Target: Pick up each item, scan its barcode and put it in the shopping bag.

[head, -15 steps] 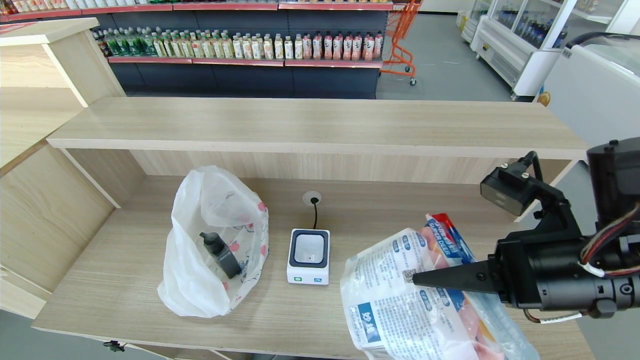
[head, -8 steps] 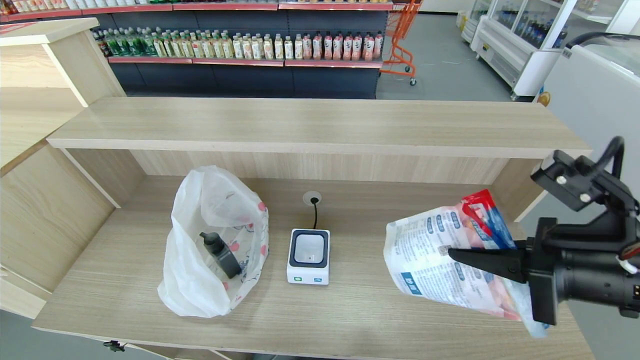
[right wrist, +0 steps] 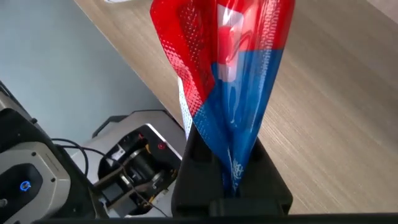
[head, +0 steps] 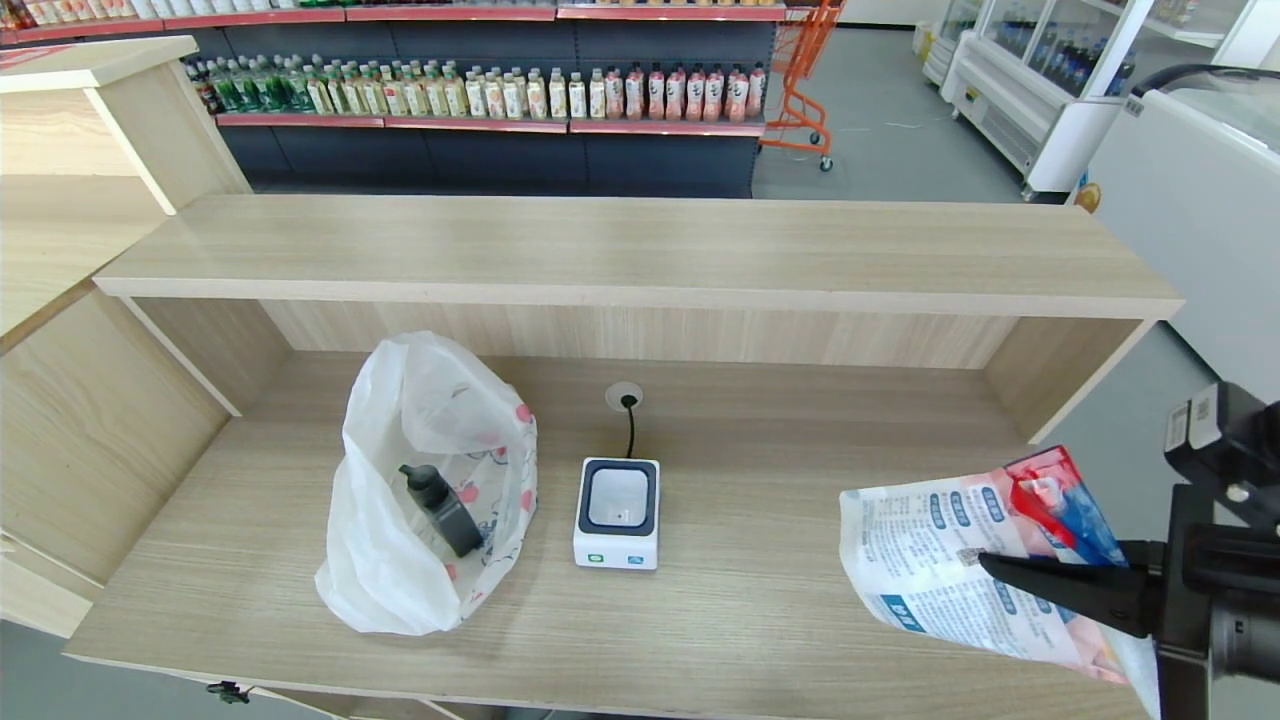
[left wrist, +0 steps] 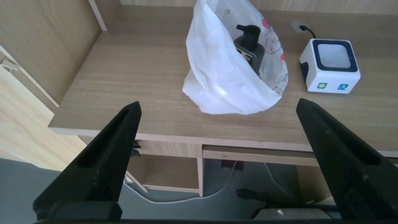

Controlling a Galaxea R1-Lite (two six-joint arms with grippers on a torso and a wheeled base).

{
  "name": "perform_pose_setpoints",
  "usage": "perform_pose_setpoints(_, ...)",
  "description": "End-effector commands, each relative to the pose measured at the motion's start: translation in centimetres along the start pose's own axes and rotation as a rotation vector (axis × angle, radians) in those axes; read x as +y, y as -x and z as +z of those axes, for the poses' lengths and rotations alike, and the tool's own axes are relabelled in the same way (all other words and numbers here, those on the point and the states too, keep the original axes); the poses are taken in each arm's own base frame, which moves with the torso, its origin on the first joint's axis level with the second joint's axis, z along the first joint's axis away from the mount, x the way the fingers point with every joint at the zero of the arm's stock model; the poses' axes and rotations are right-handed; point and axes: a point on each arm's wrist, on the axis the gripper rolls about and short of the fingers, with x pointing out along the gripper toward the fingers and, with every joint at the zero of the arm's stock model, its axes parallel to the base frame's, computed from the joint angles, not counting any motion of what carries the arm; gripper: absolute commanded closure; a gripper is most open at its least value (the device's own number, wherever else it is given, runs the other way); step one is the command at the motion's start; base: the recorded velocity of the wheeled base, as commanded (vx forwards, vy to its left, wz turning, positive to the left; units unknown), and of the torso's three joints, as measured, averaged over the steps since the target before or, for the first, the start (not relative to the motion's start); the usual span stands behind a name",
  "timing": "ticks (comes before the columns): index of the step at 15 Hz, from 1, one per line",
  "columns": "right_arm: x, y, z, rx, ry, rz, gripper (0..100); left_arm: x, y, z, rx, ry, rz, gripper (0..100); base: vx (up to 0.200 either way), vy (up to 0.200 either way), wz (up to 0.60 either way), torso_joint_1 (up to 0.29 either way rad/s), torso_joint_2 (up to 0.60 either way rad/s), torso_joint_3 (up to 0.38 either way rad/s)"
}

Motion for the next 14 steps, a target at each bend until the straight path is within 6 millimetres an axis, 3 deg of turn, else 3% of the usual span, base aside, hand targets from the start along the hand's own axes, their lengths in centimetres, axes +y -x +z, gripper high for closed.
perform_pose_setpoints(1, 0.2, 0.7, -0.2, -0.019, 0.0, -0.006, 100, 0.0, 0.0, 0.0, 0.0, -0.003, 0.0, 0, 0.0, 0.0, 0.0, 0.0, 0.0, 0.0)
perform_pose_setpoints(3, 0.2, 0.8, -0.3, -0.018, -0.004, -0.004, 100, 0.0, 0.0, 0.0, 0.0, -0.003, 0.0, 0, 0.0, 0.0, 0.0, 0.0, 0.0, 0.0)
perform_pose_setpoints(14, -0.3, -0.2, -0.3, 0.007, -0.116, -0.009, 100, 0.0, 0.0, 0.0, 0.0, -0.003, 0.001, 0, 0.0, 0.2, 0.0, 0.004, 0.0, 0.004)
